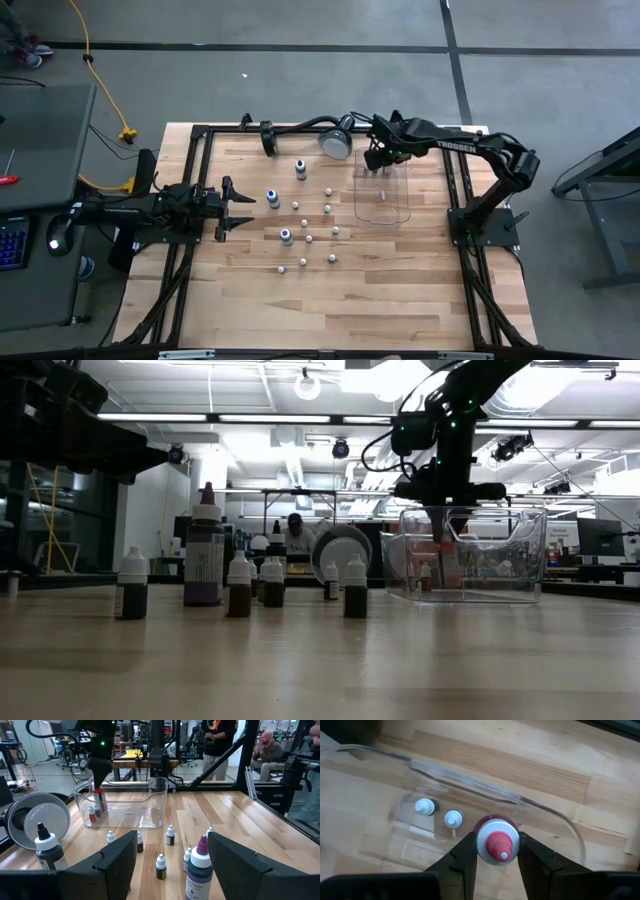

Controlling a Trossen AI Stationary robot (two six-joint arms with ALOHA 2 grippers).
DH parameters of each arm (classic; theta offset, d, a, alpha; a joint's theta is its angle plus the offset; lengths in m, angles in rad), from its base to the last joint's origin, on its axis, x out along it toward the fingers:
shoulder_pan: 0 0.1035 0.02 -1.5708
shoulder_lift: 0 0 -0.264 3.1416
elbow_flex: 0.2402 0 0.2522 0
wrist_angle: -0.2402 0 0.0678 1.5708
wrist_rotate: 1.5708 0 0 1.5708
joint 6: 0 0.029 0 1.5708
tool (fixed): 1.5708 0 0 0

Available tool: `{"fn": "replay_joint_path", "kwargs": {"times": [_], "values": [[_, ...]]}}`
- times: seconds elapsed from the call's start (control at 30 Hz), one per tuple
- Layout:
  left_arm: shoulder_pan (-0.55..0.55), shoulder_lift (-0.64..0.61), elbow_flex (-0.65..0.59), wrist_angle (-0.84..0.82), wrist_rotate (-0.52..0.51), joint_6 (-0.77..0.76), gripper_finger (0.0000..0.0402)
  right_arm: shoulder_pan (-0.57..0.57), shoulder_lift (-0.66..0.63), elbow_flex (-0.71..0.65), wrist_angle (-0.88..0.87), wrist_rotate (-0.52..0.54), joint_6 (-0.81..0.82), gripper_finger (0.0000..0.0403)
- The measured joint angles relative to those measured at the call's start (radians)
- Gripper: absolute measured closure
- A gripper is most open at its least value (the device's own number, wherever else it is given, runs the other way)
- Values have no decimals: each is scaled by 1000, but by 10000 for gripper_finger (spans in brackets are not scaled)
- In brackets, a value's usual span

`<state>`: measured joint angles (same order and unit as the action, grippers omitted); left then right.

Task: Pick & Place food coloring
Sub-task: Put the big pink food coloring bottle into the transparent bin, then put the small blue food coloring bottle into the transparent bin

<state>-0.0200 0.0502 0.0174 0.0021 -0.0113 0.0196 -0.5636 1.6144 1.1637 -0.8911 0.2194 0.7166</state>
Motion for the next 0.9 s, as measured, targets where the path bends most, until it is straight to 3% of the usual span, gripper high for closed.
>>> {"fn": "replay_joint_path", "kwargs": {"times": [0.3, 0.9], "values": [[0, 0, 0, 0, 0, 0, 163, 0, 9, 1, 9, -10, -3, 286], [0, 0, 0, 0, 0, 0, 163, 0, -37, 0, -10, -1, 2, 185]]}}
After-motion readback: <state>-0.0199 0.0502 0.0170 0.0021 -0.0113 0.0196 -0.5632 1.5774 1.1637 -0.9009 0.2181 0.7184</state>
